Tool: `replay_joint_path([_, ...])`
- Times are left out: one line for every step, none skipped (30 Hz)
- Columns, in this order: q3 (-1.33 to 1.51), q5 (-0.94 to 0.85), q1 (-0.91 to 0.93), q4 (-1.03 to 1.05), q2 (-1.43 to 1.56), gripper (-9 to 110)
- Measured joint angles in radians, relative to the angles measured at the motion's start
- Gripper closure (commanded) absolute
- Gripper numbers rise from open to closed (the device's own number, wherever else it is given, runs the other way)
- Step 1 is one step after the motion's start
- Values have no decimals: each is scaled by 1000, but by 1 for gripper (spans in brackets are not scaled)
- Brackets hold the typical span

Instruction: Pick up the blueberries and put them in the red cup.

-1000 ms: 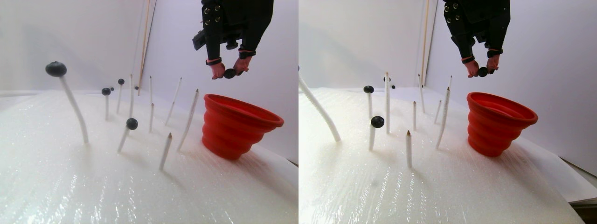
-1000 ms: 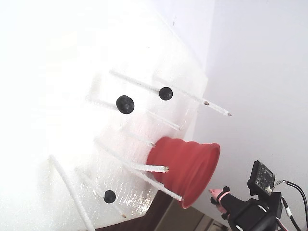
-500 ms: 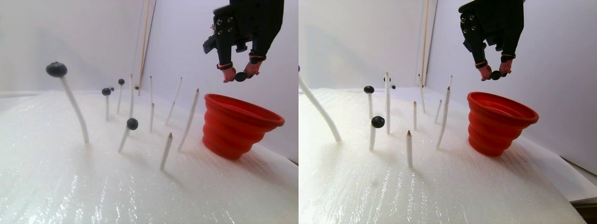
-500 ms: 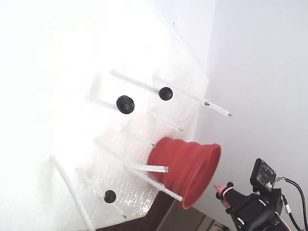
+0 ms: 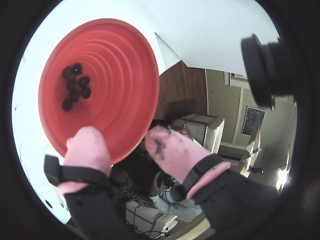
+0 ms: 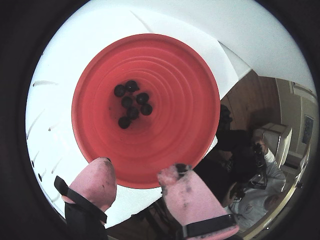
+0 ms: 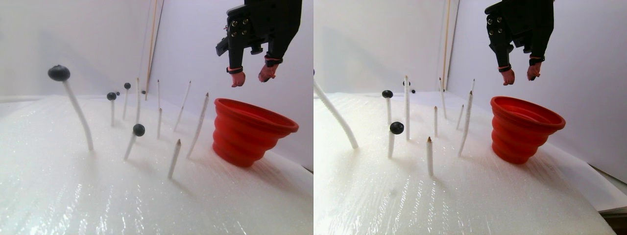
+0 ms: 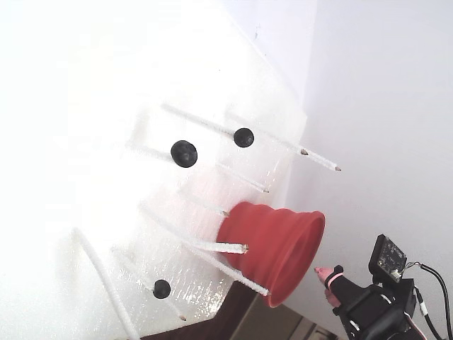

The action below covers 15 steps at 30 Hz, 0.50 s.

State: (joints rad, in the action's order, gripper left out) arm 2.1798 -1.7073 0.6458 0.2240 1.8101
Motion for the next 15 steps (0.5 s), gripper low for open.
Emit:
replay_joint_path([0, 0, 0, 0, 0, 86])
replay_joint_path([0, 0, 0, 0, 0, 86])
replay_joint_path([0, 0, 0, 3, 0, 86])
replay_joint_path([0, 0, 0, 3, 0, 86])
replay_joint_path([0, 0, 0, 3, 5, 86])
replay_joint_path([0, 2, 0, 8, 12, 86])
replay_joint_path([0, 8, -3, 14, 20, 86])
replay_joint_path([3, 15, -9, 23, 29, 86])
replay_joint_path([11, 21, -14, 32, 37, 86])
replay_joint_path([20, 26, -20, 37, 46, 86])
replay_joint_path([35, 32, -31, 43, 58, 86])
replay_joint_path([49, 37, -40, 48, 71, 86])
replay_joint_path([60, 43, -48, 55, 80, 86])
replay_joint_path([69, 49, -57, 61, 91, 86])
replay_joint_path([77, 54, -64, 66, 100, 86])
